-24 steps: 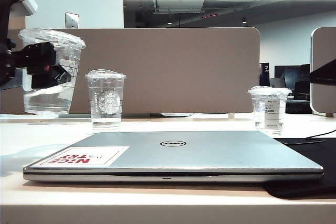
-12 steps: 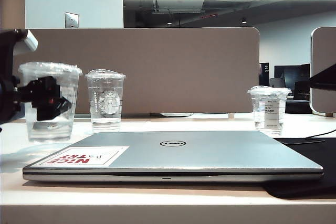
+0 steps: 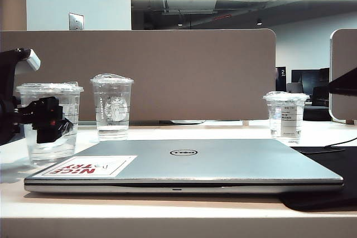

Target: Pick up the coffee cup on the middle and place it on the left side of the laptop.

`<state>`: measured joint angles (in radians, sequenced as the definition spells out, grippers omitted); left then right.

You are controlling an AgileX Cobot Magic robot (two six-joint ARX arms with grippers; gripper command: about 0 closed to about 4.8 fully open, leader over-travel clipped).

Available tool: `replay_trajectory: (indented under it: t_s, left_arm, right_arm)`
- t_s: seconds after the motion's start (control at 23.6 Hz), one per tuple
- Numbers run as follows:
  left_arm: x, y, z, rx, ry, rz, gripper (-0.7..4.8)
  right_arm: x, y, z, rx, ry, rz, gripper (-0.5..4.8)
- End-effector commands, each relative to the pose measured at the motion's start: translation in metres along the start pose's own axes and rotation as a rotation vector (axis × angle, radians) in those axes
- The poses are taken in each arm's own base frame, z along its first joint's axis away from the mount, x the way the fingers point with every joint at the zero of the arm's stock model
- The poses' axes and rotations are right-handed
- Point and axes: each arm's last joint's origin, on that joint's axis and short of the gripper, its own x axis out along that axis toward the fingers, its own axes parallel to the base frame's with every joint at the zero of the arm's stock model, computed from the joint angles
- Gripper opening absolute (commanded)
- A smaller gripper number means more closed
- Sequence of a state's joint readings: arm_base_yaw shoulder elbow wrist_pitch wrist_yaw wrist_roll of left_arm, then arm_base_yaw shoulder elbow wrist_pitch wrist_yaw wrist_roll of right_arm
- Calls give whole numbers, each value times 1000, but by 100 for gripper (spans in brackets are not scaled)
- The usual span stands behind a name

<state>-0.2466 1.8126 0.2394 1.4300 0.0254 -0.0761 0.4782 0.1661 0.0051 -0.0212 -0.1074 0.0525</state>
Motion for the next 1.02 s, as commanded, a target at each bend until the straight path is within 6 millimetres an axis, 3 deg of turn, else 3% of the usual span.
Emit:
replay_trajectory:
  t_s: [0.04,0.08,0.17,0.47,0.55,1.02]
  left_arm:
    - [-1,6,0,-7,-12,24,350]
    - [-1,6,0,-9,-11,23,351]
    - [-1,5,0,-10,-10,-16,408]
    - [-4,2,2,-12,-9,-113,419]
    - [-9,1,3,-11,-12,-113,479]
    - [-55,-1,18,29,-112,-66,479]
  right_arm:
    - [0,0,0,-2,-14,2,-5]
    - [0,0,0,-2,-15,2,-5]
    - [0,0,0,-3,-14,2,-5]
    - [0,0,0,-3,-15,2,-5]
    - [0,0,0,-2,-15,2,-5]
    - [0,0,1,-3,-16,2,-5]
